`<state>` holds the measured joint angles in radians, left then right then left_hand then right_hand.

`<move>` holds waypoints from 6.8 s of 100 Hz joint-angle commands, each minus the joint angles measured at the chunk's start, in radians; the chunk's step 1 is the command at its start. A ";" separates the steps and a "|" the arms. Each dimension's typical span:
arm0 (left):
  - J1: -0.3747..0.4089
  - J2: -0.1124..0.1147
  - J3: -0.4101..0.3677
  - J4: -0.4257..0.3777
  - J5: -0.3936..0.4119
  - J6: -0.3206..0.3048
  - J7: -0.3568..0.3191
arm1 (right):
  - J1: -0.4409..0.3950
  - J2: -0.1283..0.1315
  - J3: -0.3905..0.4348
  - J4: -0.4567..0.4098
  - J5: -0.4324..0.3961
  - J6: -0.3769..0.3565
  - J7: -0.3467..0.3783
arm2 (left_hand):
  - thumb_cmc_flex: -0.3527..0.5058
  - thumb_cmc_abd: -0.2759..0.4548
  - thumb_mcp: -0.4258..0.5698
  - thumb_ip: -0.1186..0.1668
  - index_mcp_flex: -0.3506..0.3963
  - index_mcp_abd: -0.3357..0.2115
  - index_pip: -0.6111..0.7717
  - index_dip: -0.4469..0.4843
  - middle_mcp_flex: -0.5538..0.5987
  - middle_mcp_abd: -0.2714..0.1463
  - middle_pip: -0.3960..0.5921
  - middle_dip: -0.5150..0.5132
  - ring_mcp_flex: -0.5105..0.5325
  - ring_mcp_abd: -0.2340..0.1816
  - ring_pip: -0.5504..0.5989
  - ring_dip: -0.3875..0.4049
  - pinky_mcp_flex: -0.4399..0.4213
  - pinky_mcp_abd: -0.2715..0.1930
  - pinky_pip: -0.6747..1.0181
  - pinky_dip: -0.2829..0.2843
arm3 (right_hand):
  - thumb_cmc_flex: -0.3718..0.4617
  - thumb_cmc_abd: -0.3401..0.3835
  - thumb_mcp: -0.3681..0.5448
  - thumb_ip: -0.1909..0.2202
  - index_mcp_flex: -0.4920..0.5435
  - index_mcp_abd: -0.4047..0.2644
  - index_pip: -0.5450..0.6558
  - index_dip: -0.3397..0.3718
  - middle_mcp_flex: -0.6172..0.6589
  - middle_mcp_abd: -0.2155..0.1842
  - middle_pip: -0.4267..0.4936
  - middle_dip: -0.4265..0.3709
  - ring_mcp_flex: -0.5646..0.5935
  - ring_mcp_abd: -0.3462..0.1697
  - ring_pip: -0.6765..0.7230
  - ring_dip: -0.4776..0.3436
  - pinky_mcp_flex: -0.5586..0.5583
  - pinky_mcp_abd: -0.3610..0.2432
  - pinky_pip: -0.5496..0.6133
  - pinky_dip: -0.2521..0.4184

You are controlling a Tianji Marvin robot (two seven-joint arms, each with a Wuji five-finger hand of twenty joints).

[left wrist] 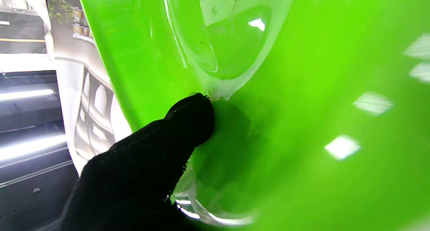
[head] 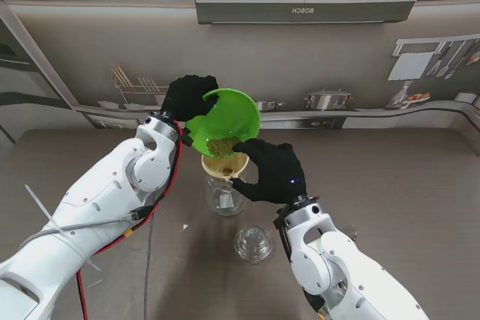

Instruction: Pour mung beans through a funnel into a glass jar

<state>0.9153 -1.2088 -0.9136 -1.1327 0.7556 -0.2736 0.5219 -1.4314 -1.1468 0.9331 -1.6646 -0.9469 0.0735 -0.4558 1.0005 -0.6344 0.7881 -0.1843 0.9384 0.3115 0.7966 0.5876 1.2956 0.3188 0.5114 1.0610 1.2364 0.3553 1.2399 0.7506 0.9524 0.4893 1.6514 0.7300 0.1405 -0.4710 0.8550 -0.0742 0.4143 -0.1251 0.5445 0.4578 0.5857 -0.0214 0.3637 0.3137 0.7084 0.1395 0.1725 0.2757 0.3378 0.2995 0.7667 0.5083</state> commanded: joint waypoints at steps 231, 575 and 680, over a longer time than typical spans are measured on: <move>0.019 0.022 -0.006 -0.016 0.098 0.031 0.047 | -0.008 0.002 0.011 0.007 0.007 -0.002 0.053 | 0.051 0.030 0.130 0.003 0.002 -0.137 0.178 -0.015 0.036 -0.024 0.037 0.011 0.029 -0.048 0.031 -0.014 0.043 -0.088 -0.030 -0.044 | -0.048 0.034 -0.002 0.035 -0.024 0.010 -0.011 -0.028 0.000 0.005 -0.005 -0.011 -0.004 -0.007 0.000 -0.007 -0.017 -0.015 -0.015 -0.023; 0.393 0.000 -0.386 -0.035 -0.457 0.610 -0.334 | -0.022 0.010 0.046 0.013 0.019 0.011 0.104 | 0.150 0.116 -0.015 0.033 -0.005 -0.060 0.055 0.055 -0.041 0.061 -0.045 0.074 -0.023 0.108 -0.131 0.073 -0.170 0.013 -0.078 0.059 | -0.051 0.042 0.003 0.036 -0.036 0.026 -0.002 -0.030 -0.003 0.013 0.000 -0.011 0.006 -0.007 0.005 -0.004 -0.018 -0.009 -0.013 -0.024; 0.408 0.044 -0.381 -0.051 -0.336 0.636 -0.429 | -0.027 0.010 0.049 0.011 0.029 0.005 0.115 | -0.240 0.081 0.073 0.103 -0.084 -0.040 -0.542 -0.125 -0.348 0.024 -0.310 -0.559 -0.495 0.129 -0.803 -0.203 -0.658 0.011 -0.671 -0.140 | -0.053 0.048 0.011 0.036 -0.031 0.024 0.000 -0.028 0.004 0.014 0.001 -0.011 0.021 -0.005 0.013 0.002 -0.016 -0.008 -0.010 -0.025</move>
<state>1.3245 -1.1677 -1.2949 -1.1826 0.4107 0.3680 0.1197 -1.4523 -1.1347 0.9830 -1.6461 -0.9163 0.0824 -0.3550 0.8150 -0.5738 0.8221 -0.1258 0.8623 0.2833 0.3009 0.4947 0.9894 0.3537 0.2188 0.5369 0.7902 0.4567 0.5800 0.6305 0.3341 0.5099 1.0224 0.6116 0.1300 -0.4576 0.8551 -0.0646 0.4023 -0.1053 0.5437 0.4482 0.5869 -0.0166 0.3637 0.3136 0.7099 0.1393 0.1775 0.2757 0.3366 0.2990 0.7660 0.4957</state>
